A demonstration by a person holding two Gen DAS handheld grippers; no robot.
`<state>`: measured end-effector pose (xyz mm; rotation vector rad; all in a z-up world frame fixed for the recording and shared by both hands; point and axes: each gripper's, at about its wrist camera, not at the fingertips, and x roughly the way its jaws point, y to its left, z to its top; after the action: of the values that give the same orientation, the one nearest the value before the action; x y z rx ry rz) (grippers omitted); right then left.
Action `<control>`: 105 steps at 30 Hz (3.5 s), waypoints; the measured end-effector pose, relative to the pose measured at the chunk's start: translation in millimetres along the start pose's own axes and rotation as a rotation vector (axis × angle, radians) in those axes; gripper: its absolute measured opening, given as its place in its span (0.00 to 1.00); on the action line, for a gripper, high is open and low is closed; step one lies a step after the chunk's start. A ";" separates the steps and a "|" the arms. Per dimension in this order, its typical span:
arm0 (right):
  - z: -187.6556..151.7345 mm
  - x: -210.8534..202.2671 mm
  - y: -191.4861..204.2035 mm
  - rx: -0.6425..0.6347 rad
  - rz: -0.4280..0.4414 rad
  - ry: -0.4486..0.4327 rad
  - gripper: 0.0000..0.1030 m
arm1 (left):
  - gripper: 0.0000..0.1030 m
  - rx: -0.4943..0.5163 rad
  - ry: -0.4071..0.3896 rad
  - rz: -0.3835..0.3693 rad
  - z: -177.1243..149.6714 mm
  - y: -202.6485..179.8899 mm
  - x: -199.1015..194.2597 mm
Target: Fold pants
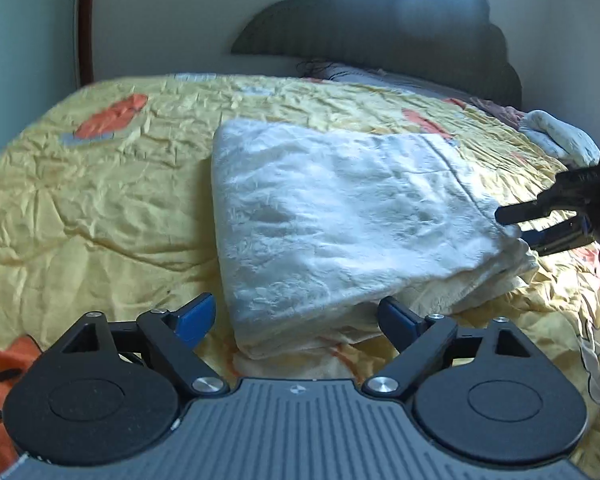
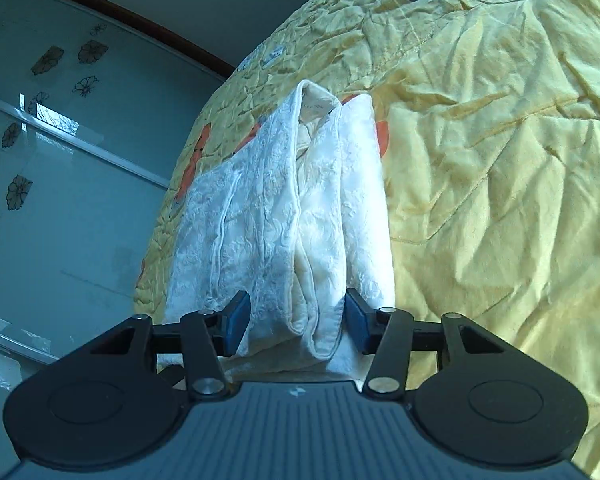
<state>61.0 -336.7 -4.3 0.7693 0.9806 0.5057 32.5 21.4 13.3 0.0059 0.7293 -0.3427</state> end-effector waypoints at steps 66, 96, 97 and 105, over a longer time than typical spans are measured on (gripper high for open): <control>10.1 -39.1 10.7 0.041 -0.089 -0.112 0.54 | 0.32 0.534 -0.035 0.169 -17.3 -32.8 -3.7; -2.2 -4.8 37.3 -0.243 -0.252 0.036 0.30 | 0.32 0.466 -0.024 0.160 -14.2 -31.4 -1.1; -0.5 -7.4 35.0 -0.217 -0.233 0.036 0.35 | 0.36 0.461 -0.026 0.159 -14.1 -30.8 -1.5; 31.3 -46.7 8.6 -0.028 -0.088 -0.123 0.71 | 0.51 0.288 0.005 0.016 4.7 -1.4 -30.0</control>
<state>65.9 -374.3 38.2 0.7209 0.8872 0.3906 14.4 28.6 36.6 0.2845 0.6800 -0.4297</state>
